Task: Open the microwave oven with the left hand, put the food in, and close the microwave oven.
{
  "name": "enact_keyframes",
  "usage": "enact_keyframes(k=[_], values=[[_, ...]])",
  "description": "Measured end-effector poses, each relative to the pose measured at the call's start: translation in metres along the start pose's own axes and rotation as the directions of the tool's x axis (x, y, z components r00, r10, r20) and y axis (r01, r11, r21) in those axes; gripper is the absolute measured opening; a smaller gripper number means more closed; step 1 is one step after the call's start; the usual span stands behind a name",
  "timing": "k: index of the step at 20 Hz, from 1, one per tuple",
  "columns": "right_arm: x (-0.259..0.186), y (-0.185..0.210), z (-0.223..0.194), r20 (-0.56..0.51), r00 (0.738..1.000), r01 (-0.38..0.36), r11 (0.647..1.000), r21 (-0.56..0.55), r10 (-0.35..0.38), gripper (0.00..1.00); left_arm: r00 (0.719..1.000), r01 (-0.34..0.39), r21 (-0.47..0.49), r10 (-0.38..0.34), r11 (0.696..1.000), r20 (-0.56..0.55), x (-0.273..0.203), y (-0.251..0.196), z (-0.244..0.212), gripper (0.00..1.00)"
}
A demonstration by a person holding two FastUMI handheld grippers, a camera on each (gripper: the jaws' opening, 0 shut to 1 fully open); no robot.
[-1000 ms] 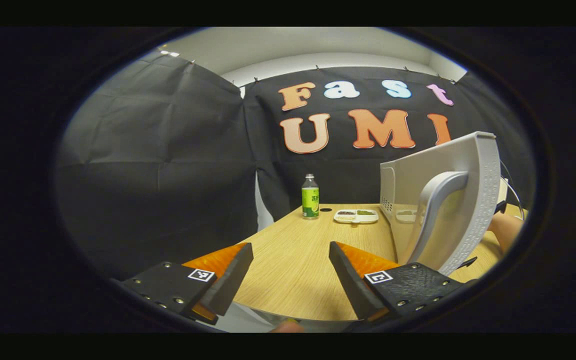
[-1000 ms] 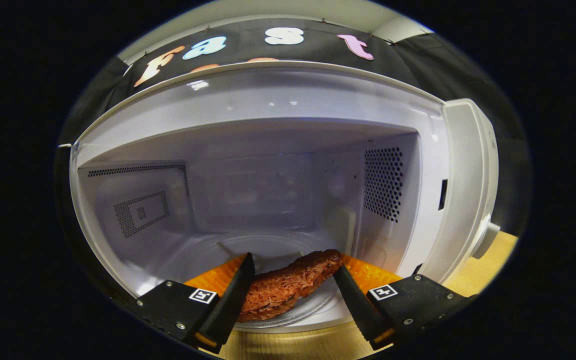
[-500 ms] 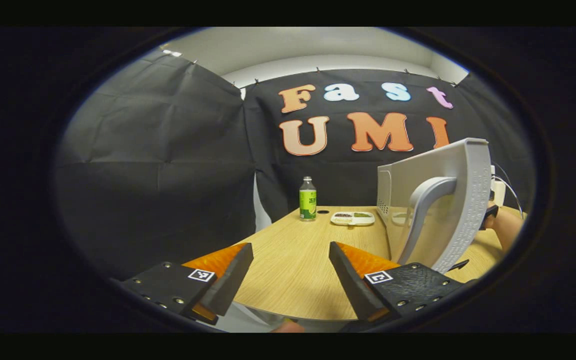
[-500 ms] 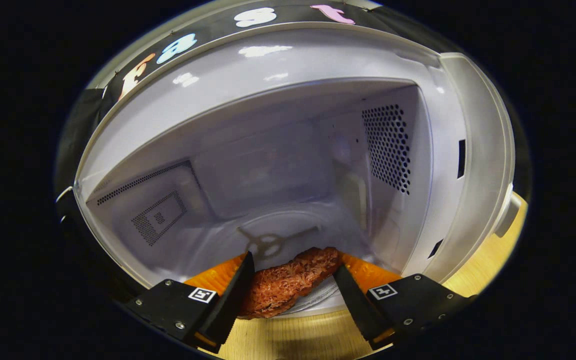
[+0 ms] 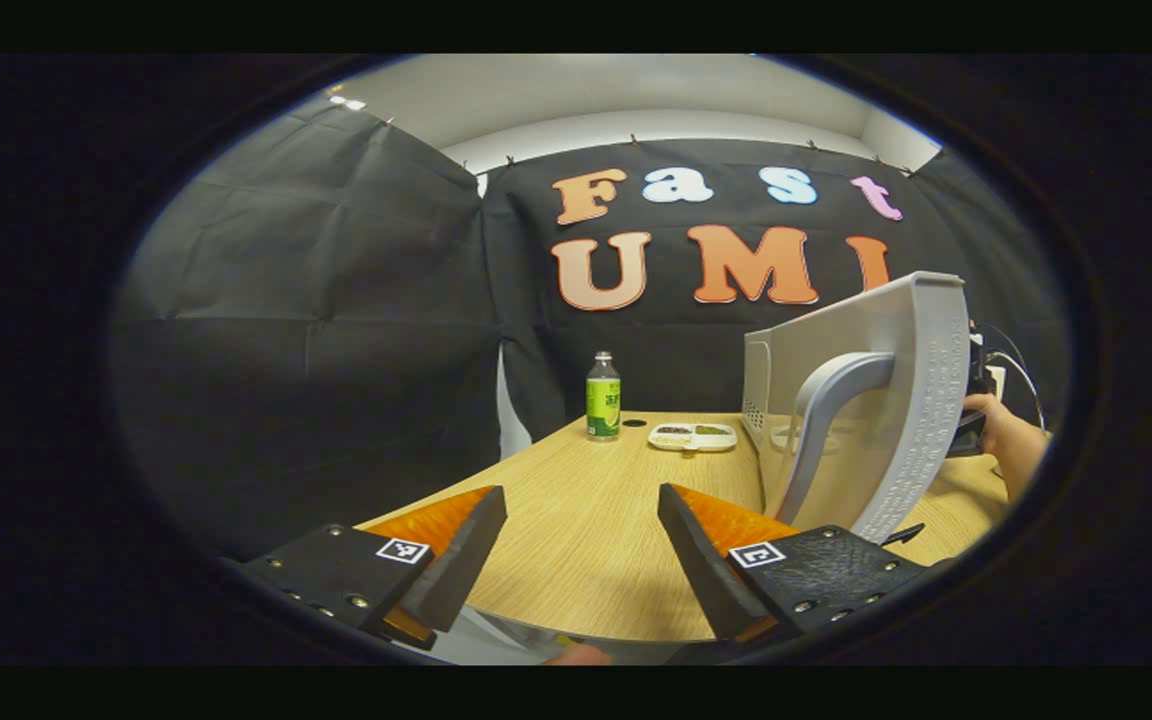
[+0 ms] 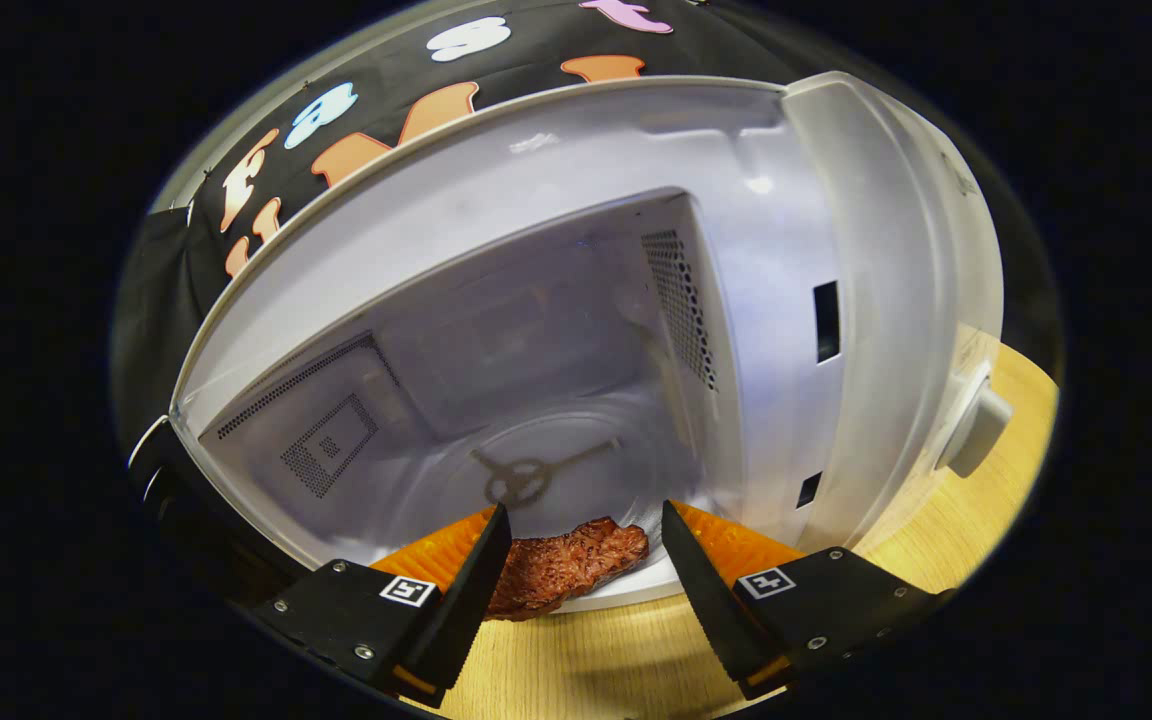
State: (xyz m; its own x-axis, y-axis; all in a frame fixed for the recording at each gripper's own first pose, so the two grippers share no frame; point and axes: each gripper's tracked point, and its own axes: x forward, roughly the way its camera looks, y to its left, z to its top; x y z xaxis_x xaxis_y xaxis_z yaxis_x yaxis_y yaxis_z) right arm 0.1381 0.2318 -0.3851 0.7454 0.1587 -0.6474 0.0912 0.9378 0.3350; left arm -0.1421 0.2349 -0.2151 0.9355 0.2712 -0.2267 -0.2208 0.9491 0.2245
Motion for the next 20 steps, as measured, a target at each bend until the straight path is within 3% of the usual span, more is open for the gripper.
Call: enact_keyframes(k=[10, 15, 20], values=[[-0.067, 0.002, 0.013, 0.097, 0.992, -0.062, 0.989, -0.134, 0.076, 0.94, 0.999, 0.046, 0.012, -0.046, 0.999, 0.015, -0.007, -0.022, 0.012, 0.9], [-0.119, -0.015, 0.038, 0.167, 0.978, -0.093, 0.975, -0.202, 0.128, 0.94, 0.986, 0.159, -0.003, -0.159, 0.987, 0.043, -0.019, -0.07, 0.025, 0.9], [-0.165, -0.053, 0.058, 0.209, 0.962, -0.123, 0.963, -0.238, 0.175, 0.94, 0.946, 0.316, 0.025, -0.317, 0.949, 0.071, -0.022, -0.149, 0.035, 0.9]])
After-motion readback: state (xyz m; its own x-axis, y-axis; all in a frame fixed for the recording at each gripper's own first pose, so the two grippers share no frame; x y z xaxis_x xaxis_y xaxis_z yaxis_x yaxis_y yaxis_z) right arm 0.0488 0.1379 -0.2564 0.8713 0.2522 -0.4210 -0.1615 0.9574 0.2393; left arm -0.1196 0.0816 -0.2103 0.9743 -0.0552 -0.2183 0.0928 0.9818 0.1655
